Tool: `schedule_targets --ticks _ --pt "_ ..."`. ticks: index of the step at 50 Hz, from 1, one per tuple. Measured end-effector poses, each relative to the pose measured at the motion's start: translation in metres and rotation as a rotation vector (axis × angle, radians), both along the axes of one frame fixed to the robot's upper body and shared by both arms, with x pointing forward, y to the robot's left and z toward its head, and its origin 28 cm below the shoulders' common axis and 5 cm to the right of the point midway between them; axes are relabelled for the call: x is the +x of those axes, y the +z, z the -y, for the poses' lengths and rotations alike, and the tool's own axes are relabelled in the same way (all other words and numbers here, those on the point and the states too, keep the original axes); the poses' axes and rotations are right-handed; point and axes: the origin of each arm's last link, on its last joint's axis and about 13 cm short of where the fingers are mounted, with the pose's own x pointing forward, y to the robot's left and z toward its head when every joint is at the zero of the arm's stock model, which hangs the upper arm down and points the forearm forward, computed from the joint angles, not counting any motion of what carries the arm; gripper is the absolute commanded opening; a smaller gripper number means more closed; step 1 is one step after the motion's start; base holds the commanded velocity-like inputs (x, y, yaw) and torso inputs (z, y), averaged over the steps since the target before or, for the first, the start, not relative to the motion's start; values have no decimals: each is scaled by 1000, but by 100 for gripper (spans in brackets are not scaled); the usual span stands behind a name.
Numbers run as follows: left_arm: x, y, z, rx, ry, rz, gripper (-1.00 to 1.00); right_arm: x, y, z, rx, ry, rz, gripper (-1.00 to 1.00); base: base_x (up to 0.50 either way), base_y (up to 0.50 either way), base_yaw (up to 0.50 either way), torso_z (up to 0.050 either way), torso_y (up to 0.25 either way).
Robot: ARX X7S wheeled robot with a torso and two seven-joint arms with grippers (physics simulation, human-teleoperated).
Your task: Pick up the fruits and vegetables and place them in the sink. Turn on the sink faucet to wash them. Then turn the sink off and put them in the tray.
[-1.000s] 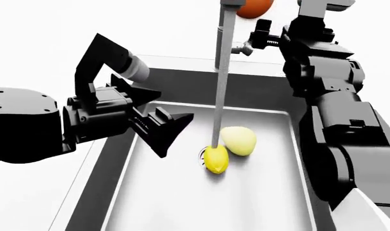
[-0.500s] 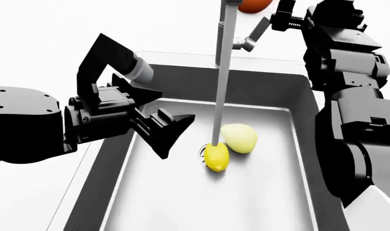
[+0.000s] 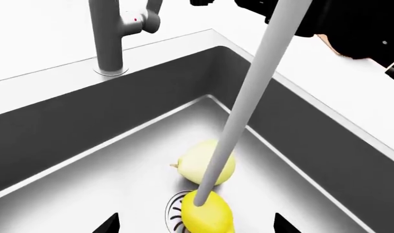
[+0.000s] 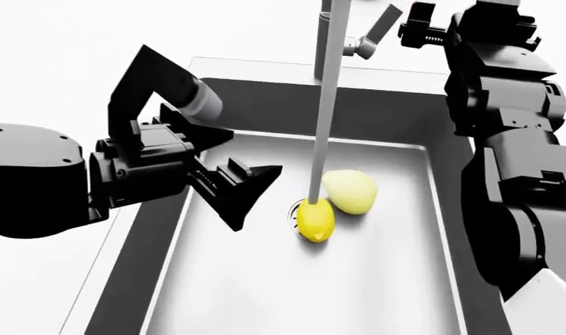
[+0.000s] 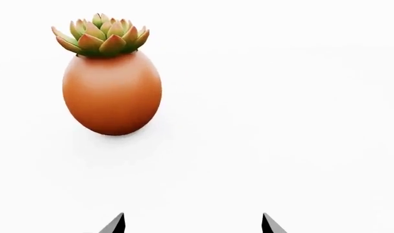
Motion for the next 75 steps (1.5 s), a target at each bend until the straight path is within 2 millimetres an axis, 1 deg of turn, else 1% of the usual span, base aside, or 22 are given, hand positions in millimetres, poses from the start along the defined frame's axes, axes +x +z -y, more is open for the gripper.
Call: schedule_targets --ticks 9,25,39,49,56,60,64,70,75 --pt "-1 1 0 -5 -1 2 100 0 -5 -2 -1 16 -18 100 0 0 0 0 0" --pt "-2 2 0 -5 -5 4 100 2 -11 -19 2 95 -45 100 0 0 0 0 0" --pt "-3 3 -1 -10 -6 12 100 3 0 -33 -50 169 -27 100 0 0 0 0 0" --pt "-4 2 -1 -10 -6 14 100 2 6 -32 -152 182 -49 100 0 0 1 0 0" --pt "-3 2 0 -4 -7 11 100 0 13 -23 -180 215 -59 100 0 0 0 0 0" --pt "-3 2 0 1 -7 11 100 -7 21 -13 -182 223 -49 100 0 0 0 0 0" --pt "-3 3 1 8 -7 9 100 -20 29 0 -208 242 -47 100 0 0 0 0 0" --pt "-3 5 3 21 -5 4 100 -49 45 16 -296 312 -74 100 0 0 0 0 0" --pt "-3 6 4 34 2 -9 100 -76 58 23 -394 414 -101 100 0 0 0 0 0"
